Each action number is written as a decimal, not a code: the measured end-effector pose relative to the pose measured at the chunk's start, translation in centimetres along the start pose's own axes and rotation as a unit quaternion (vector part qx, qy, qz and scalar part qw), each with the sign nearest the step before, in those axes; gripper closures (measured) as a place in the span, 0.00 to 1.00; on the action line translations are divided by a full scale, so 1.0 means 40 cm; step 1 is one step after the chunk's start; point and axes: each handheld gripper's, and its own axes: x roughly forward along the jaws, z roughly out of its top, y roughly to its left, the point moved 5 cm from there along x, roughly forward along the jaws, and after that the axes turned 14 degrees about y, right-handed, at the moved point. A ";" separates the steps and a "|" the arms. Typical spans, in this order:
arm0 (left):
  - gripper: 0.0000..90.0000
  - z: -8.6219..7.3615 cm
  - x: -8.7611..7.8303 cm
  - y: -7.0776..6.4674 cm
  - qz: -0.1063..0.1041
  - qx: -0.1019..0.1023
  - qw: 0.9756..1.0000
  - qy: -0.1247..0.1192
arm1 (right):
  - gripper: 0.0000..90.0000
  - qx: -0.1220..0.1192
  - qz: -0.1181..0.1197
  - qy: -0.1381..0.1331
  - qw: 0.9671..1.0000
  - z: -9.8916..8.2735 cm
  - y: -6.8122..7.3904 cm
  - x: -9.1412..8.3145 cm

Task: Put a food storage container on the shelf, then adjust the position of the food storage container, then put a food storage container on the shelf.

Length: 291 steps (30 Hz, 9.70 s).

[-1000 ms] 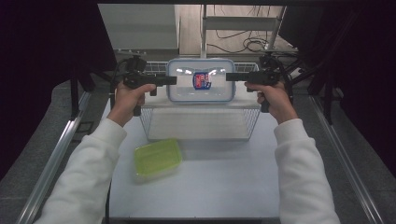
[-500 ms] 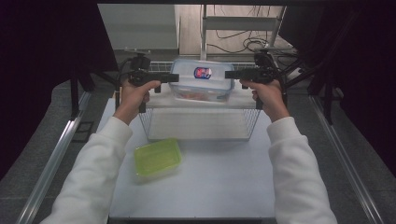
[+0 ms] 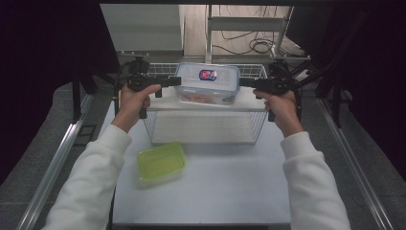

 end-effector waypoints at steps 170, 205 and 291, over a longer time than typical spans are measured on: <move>1.00 -0.609 0.023 0.205 0.134 -0.043 0.969 0.202 | 0.45 -0.078 -0.033 0.135 0.987 -0.590 -0.050 0.075; 1.00 -0.549 0.205 0.036 0.086 0.029 0.969 0.230 | 0.45 -0.077 -0.033 0.138 0.987 -0.592 -0.053 0.075; 0.57 -0.533 0.244 0.033 -0.008 -0.079 0.976 0.201 | 0.43 -0.021 0.028 0.156 0.987 -0.528 0.005 0.233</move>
